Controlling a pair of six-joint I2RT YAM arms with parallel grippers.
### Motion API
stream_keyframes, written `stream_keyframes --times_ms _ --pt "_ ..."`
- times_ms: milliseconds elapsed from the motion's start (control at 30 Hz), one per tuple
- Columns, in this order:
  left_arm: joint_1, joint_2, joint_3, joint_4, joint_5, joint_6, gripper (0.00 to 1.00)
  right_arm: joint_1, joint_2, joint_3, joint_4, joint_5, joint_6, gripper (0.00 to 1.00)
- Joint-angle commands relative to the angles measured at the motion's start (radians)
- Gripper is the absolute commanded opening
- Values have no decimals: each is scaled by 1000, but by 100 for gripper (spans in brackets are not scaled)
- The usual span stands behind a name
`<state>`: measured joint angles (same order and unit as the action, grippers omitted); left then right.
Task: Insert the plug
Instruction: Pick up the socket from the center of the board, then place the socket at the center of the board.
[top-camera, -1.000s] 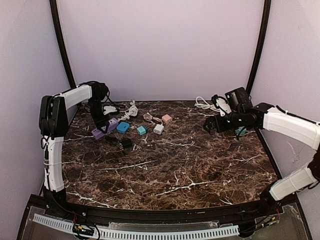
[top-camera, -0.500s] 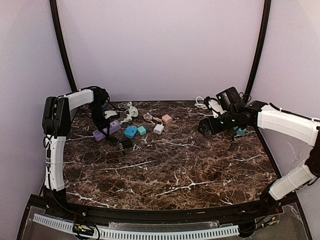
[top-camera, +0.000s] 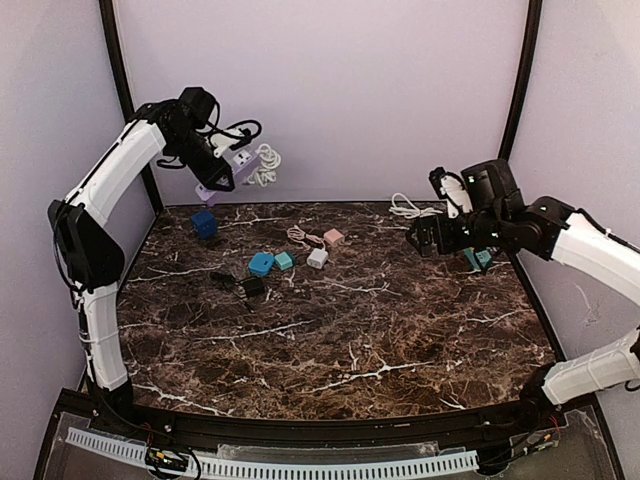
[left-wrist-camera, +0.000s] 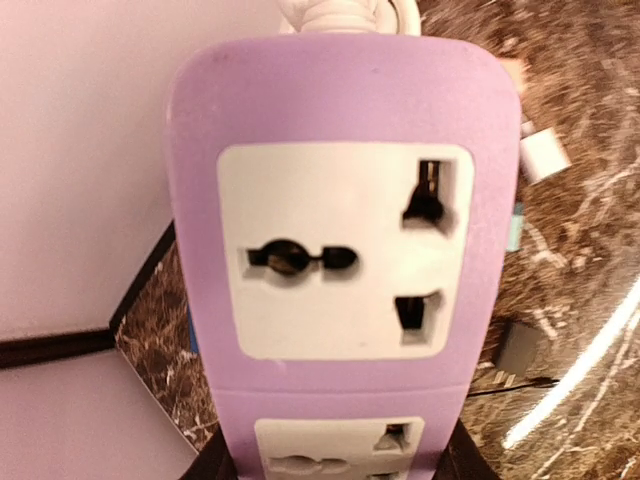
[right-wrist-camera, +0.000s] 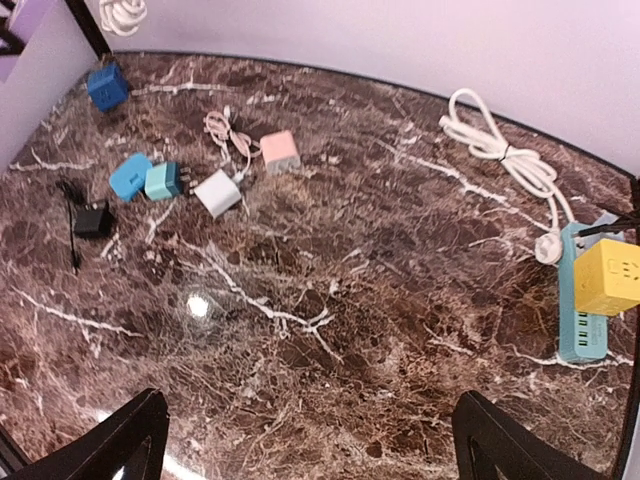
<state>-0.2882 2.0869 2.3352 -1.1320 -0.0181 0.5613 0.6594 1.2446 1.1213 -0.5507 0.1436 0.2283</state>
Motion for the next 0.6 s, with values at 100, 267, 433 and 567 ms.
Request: stream_keyframes --times_ms 100,267,433,567 --pt "-371 -84 23 -103 150 -6 0 7 -220 -41 -50 135 122 99" --pt "-546 -7 -15 -29 196 -64 0 7 -336 -81 -92 173 193 99" --pt "-624 106 -154 101 230 -196 0 7 -376 -110 -123 159 242 99" --pt "-710 143 -337 222 212 -224 0 8 -357 -111 -144 129 258 99"
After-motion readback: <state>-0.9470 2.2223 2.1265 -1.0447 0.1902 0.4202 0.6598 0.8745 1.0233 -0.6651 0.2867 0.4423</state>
